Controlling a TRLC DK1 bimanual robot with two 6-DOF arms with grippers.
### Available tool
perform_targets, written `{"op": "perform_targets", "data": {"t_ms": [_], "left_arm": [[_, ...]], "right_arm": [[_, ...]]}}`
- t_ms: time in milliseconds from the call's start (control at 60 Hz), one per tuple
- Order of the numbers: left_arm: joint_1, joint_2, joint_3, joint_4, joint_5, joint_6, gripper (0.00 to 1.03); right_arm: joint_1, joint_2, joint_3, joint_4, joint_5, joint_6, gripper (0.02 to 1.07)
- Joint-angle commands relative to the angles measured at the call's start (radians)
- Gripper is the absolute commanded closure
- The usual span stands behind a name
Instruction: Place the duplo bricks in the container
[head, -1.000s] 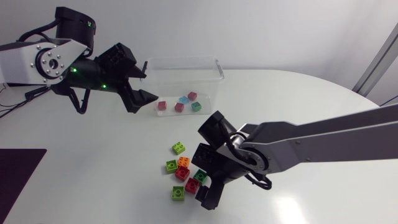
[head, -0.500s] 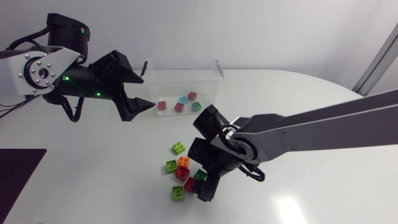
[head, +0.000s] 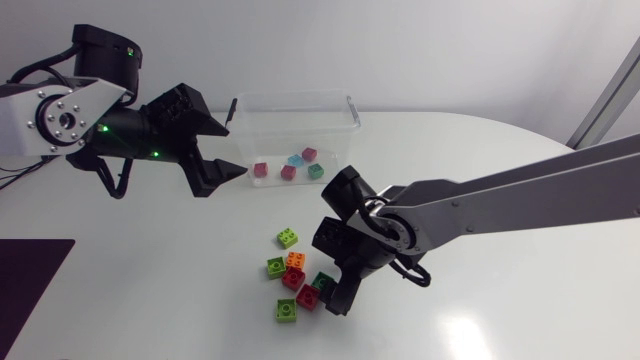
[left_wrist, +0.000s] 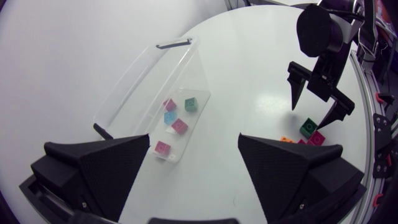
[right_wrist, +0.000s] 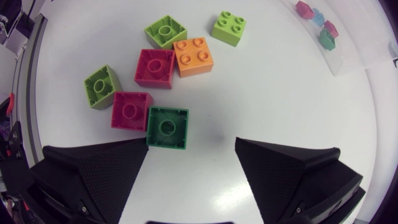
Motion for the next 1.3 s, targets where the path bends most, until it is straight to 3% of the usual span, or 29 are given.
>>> {"op": "perform_targets", "data": {"t_ms": [0, 967, 1033, 1117, 1283], "left_arm": [[0.010, -0.021, -0.033, 0.001, 0.010, 0.025, 0.04], [0.022, -0.046, -0.050, -0.002, 0.026, 0.034, 0.04], [0.022, -0.047, -0.054, -0.002, 0.028, 0.034, 0.04], [0.025, -0.047, -0.057, 0.000, 0.028, 0.038, 0.04], [0.027, -0.049, -0.062, -0.002, 0.029, 0.043, 0.04]], "right_arm": [[-0.007, 0.028, 0.000, -0.009, 0.014, -0.023, 0.06], [0.001, 0.126, 0.142, -0.088, -0.014, -0.118, 0.08], [0.004, 0.135, 0.156, -0.091, -0.014, -0.118, 0.13], [0.006, 0.143, 0.171, -0.101, -0.015, -0.118, 0.27], [0.010, 0.161, 0.182, -0.108, -0.015, -0.120, 0.71]]}}
